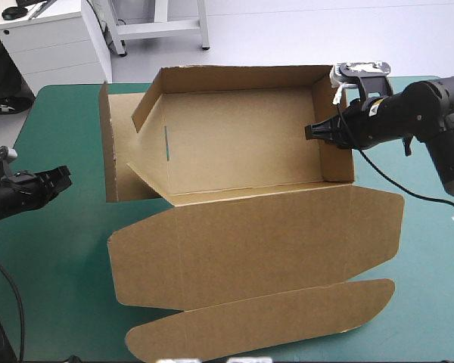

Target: Fold the box

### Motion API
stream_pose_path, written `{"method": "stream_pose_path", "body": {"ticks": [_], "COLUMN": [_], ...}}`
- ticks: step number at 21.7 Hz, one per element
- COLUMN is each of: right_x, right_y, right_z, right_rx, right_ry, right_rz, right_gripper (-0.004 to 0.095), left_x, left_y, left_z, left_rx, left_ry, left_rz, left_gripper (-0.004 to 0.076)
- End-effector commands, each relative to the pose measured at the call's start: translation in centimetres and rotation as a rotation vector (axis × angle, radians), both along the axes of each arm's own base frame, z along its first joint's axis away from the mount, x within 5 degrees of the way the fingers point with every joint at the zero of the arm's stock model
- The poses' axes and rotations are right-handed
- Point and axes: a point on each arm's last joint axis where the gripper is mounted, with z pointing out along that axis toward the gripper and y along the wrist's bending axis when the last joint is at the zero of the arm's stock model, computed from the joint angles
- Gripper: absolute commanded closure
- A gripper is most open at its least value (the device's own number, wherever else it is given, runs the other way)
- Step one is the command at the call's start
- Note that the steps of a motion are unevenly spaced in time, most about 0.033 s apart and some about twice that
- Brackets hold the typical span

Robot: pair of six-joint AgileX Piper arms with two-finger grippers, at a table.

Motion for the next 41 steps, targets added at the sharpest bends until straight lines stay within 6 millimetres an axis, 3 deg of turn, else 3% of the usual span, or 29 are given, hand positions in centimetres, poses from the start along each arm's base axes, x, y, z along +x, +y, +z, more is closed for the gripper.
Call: {"method": "stream_pose_path", "body": {"ticks": [1,3,5,7,10,12,20,28,32,41], "right_x": [-1.6,-1.6,-1.6,-1.6,-1.6,-1.5,-1.3,1.2,2.1,2.3], "right_y": [0.0,0.1,0.1,0.1,0.1,0.2,0.5,0.9,0.4,0.3], "right_z": [1.9,2.0,2.0,2.0,2.0,2.1,1.7,-0.1,-0.9,-0.8], "right_rx": [0.061,0.069,0.060,0.062,0.064,0.072,0.068,0.038,-0.037,-0.053], "right_ry": [-0.046,-0.045,-0.052,-0.052,-0.057,-0.063,-0.047,-0.012,-0.013,-0.031], "right_rz": [0.032,0.040,0.051,0.052,0.051,0.056,0.088,0.076,0.045,0.035], "right_gripper": [0.0909,0.0909,0.0909,0.0909,0.0909,0.0909,0.0909,0.0909,0.0909,0.0909], "left_x": [-0.2,-0.3,-0.4,-0.5,-0.3,0.2,1.3,0.5,-0.2,-0.8], "left_y": [-0.6,-0.6,-0.6,-0.8,-1.9,-4.2,-8.5,-12.8,-13.3,-13.5], "left_z": [1.8,1.7,1.6,1.5,1.5,1.5,2.6,7.6,9.2,10.9], "left_rx": [-0.018,0.010,0.028,0.023,0.016,0.022,-0.065,-0.283,-0.374,-0.461], "left_ry": [-0.059,-0.050,-0.038,-0.030,-0.029,-0.029,-0.102,-0.327,-0.380,-0.454], "left_rz": [-0.011,-0.040,-0.055,-0.072,-0.117,-0.220,-0.308,-0.647,-0.733,-0.712], "left_gripper": [0.0617,0.0435,0.0111,0.0017,0.0021,0.0020,0.0020,0.0020,0.0020,0.0020]}}
